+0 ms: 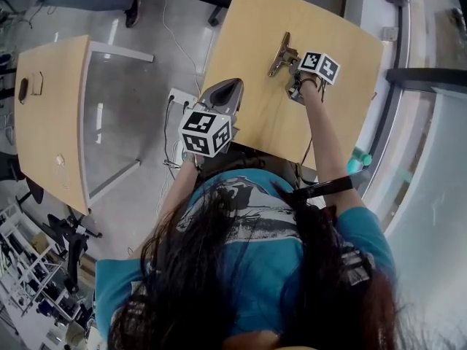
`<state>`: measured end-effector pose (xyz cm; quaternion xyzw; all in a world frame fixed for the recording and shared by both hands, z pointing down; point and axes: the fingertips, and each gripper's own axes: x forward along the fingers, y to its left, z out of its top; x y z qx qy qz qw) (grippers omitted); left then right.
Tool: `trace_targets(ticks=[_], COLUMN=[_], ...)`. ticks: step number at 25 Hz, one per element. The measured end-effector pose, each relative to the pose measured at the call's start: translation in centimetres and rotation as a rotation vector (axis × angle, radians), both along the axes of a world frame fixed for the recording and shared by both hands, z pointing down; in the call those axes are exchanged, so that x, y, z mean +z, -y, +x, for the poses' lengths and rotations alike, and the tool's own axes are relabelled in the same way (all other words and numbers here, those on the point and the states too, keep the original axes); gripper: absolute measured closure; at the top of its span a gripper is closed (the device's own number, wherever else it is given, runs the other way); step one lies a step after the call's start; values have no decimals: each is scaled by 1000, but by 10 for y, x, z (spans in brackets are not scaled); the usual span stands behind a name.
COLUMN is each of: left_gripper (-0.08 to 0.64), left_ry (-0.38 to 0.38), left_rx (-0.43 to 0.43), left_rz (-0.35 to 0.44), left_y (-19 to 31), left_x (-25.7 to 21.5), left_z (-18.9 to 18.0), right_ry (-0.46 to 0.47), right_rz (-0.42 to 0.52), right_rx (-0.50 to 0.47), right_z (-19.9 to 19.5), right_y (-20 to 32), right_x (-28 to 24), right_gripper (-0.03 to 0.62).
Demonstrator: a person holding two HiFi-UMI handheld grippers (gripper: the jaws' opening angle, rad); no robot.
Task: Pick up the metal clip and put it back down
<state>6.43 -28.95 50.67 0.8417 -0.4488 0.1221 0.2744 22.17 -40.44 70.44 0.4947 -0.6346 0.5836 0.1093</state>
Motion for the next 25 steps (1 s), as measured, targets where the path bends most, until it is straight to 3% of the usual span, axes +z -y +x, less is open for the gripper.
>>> trace_targets(ticks=[3, 8, 16, 25], left_gripper=[557, 557, 557, 557], left_ry=[3, -2, -31, -53], left_rx=[0, 10, 56, 115], left_rz=[4, 2, 16, 58], left_y=[2, 6, 20, 30], left_x=[-2, -4, -11, -23], left_z=[-6, -17, -24, -11], right_ry=[11, 38, 179, 247], right_rz=[1, -7, 139, 285], right_rx=[15, 63, 139, 211], right_z=[-6, -11, -23, -25], right_y=[3, -3, -25, -76], right_x=[-2, -11, -86, -166], right_gripper=[489, 499, 499, 499])
